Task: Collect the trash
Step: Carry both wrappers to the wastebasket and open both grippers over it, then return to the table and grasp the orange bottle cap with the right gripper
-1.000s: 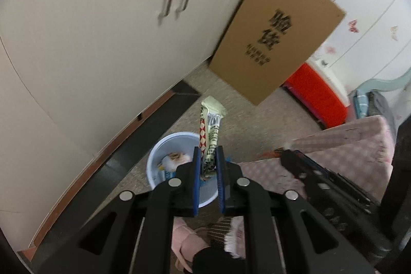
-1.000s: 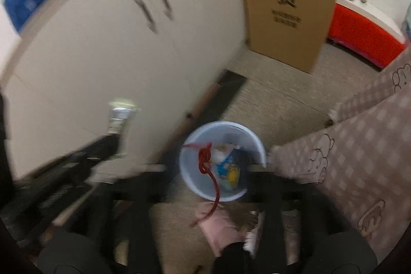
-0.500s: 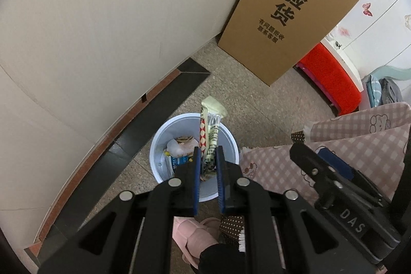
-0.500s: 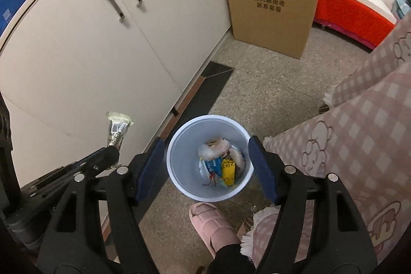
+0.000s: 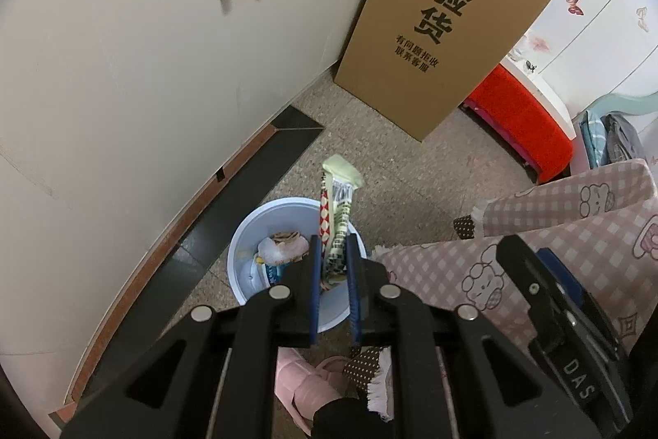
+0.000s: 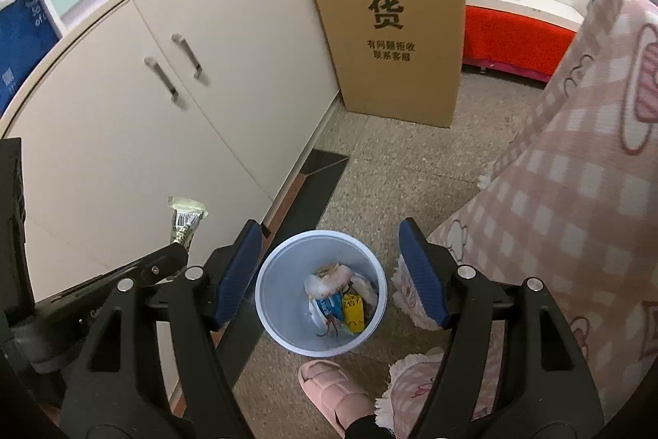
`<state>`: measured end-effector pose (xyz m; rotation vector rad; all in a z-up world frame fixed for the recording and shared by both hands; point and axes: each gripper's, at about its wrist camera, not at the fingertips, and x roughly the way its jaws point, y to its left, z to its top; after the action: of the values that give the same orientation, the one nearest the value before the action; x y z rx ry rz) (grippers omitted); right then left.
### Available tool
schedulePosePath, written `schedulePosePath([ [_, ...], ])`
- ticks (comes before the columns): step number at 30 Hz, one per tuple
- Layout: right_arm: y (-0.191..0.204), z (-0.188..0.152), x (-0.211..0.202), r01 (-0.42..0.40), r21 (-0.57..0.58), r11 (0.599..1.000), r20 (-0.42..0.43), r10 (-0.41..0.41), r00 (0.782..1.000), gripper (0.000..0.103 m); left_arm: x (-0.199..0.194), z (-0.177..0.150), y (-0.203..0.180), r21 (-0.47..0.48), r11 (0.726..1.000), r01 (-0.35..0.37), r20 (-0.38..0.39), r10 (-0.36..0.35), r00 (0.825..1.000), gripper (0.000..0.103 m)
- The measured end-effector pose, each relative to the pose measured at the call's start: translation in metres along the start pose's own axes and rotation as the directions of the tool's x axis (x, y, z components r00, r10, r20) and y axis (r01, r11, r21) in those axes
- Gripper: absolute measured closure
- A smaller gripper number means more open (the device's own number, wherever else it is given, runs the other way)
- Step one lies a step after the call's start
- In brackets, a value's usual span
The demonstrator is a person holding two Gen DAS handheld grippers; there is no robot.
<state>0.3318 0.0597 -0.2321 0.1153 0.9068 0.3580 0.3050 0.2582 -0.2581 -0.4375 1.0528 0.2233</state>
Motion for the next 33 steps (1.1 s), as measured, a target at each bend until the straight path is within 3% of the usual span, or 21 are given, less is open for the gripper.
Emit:
schedulePosePath([
  [1,-0.002,0.0,-0.001,0.002,0.003,1.0,0.004,-0.002,1.0,0.034,0.0,0.001,-0.001,-0.005,1.0,-0.003,0.002,0.003,1.0,0.09],
  [2,-0.003,0.001,-0.003,0.001,0.006,1.0,0.007,-0.001,1.0,0.034,0.0,0.002,-0.002,-0.012,1.0,-0.007,0.003,0.007,1.0,0.082],
  [3,-0.004,0.001,-0.004,0.002,0.01,1.0,0.012,-0.002,1.0,0.034,0.001,0.002,-0.002,-0.018,1.0,-0.014,0.0,0.014,1.0,0.055],
  [5,-0.006,0.0,-0.007,-0.001,0.013,1.0,0.013,0.001,1.0,0.034,0.0,0.002,-0.001,-0.035,0.998,-0.044,0.008,0.045,0.999,0.032],
  [13,0.001,0.001,-0.026,-0.022,-0.003,1.0,0.025,0.022,0.999,0.034,-0.026,-0.008,0.005,-0.072,0.996,-0.057,0.045,0.06,0.997,0.032],
  [21,0.012,0.002,-0.106,-0.055,-0.039,0.998,0.15,0.06,0.987,0.033,-0.096,-0.012,-0.011,-0.05,0.998,-0.032,0.163,0.04,0.986,0.032],
  [28,-0.018,0.002,-0.187,-0.059,0.008,0.998,0.242,0.055,0.969,0.032,-0.174,-0.029,-0.06,0.043,0.999,0.02,0.288,-0.032,0.957,0.028],
  [33,-0.057,-0.008,-0.24,-0.027,0.058,0.998,0.29,0.01,0.957,0.031,-0.205,-0.056,-0.113,0.16,0.986,0.051,0.313,-0.1,0.944,0.024],
])
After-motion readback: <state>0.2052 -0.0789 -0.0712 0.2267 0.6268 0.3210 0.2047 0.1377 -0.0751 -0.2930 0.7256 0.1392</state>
